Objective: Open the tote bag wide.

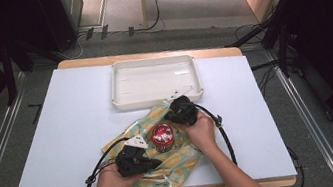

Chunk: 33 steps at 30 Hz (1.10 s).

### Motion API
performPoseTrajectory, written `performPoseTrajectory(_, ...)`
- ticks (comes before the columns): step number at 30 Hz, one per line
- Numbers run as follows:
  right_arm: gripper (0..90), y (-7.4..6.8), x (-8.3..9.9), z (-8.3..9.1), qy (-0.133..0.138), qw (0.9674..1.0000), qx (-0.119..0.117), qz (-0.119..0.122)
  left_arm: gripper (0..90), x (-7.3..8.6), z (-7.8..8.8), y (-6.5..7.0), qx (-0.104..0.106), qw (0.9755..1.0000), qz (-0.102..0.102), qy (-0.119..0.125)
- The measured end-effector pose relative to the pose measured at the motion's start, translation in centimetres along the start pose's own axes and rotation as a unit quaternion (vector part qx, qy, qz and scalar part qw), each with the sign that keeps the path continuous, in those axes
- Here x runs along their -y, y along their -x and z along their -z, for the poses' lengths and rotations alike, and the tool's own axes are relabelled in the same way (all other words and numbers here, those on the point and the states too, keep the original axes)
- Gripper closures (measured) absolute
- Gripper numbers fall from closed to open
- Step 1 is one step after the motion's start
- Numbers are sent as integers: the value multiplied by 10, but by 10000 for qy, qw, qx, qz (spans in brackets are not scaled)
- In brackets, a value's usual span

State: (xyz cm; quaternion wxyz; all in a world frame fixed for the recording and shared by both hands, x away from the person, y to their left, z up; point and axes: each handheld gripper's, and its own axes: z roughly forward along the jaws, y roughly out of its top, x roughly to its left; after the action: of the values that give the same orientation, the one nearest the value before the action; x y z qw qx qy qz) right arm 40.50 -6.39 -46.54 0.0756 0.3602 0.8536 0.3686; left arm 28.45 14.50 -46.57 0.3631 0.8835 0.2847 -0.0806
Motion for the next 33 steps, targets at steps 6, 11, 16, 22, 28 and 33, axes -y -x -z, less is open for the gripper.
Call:
performPoseTrajectory(6, 900, 4, -3, -9, -39, 10000, 77, 3, 900, 2, -2, 1, 13, 10000, -34, -50)
performPoseTrajectory(11, 900, 11, -4, -12, 75, 9998, 137, -80, 900, 3, -2, 0, 44, 10000, -3, -39)
performPoseTrajectory(16, 900, 13, -5, -12, 135, 9991, 368, -144, 900, 3, -2, -1, 66, 10000, 5, -34)
performPoseTrajectory(22, 900, 19, -4, -12, 192, 9980, 504, -340, 900, 4, -3, -1, 187, 9998, 22, -66)
performPoseTrajectory(28, 900, 21, -5, -12, 218, 9967, 689, -376, 900, 5, -5, 4, 296, 9995, -29, -135)
performPoseTrajectory(33, 900, 23, -6, -9, 152, 9966, 606, -531, 900, 4, -4, 3, 274, 9995, -23, -160)
